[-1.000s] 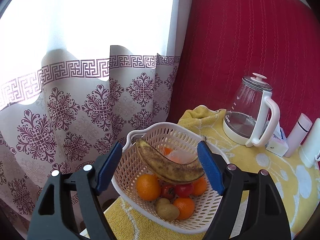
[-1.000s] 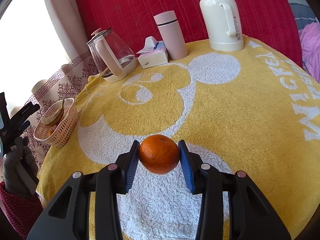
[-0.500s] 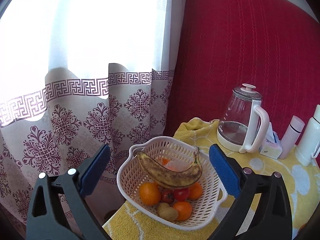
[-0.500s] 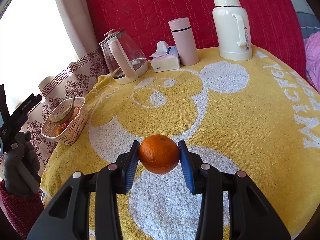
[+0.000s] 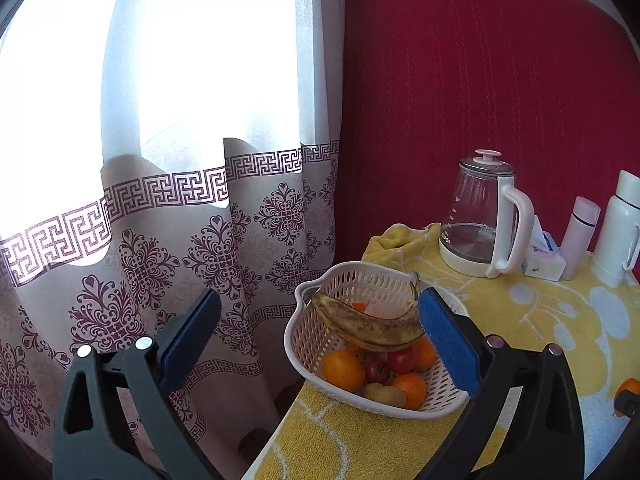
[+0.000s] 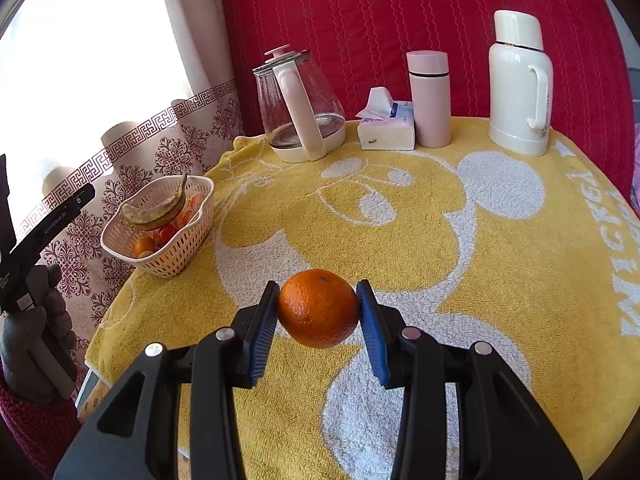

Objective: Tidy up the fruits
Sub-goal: 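Carry the orange into the basket and open the right gripper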

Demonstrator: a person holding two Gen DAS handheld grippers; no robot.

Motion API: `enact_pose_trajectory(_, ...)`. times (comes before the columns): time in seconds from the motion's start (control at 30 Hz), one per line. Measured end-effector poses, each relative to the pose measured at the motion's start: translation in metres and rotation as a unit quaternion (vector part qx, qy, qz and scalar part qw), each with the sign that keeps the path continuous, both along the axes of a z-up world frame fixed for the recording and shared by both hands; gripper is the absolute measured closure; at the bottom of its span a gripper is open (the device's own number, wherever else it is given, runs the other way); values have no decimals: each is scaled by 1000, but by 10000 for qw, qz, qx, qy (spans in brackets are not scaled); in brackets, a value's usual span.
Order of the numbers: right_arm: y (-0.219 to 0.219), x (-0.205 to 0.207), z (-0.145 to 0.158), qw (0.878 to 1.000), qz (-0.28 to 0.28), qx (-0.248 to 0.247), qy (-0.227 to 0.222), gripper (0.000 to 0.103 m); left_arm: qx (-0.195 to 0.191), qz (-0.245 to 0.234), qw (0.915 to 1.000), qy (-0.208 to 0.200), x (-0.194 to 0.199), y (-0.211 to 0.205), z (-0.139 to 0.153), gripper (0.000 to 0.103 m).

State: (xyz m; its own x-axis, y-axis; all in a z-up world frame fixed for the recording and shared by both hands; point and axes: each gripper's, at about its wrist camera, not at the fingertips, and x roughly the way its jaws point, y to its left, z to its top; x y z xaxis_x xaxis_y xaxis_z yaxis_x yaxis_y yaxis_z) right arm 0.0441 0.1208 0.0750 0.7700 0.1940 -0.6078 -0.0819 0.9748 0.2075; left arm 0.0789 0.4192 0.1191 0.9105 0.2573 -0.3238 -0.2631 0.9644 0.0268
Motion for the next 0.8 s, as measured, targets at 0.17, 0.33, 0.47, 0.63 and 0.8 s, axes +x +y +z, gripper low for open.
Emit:
enact_pose_trajectory(0.17,26,17,5,9995,223,-210,44,63,-186,-52,9998,59,-9,11,-15,3)
enact_pose_trajectory(0.33,65,43,15,9979,584,-257,59,63,-352,165,9992,135,-14,32,-27,3)
enact_pose_trajectory(0.47,102,66,20,9948,984,-234,133,63,-380,366,9984,219,-14,43,-37,3)
enact_pose_trajectory(0.63,140,91,23,9908,1309,-143,301,63,-347,403,9983,224,-15,44,-41,3)
enact_pose_trajectory(0.8,169,111,20,9878,1475,-305,399,63,-297,356,9986,270,-14,40,-44,3)
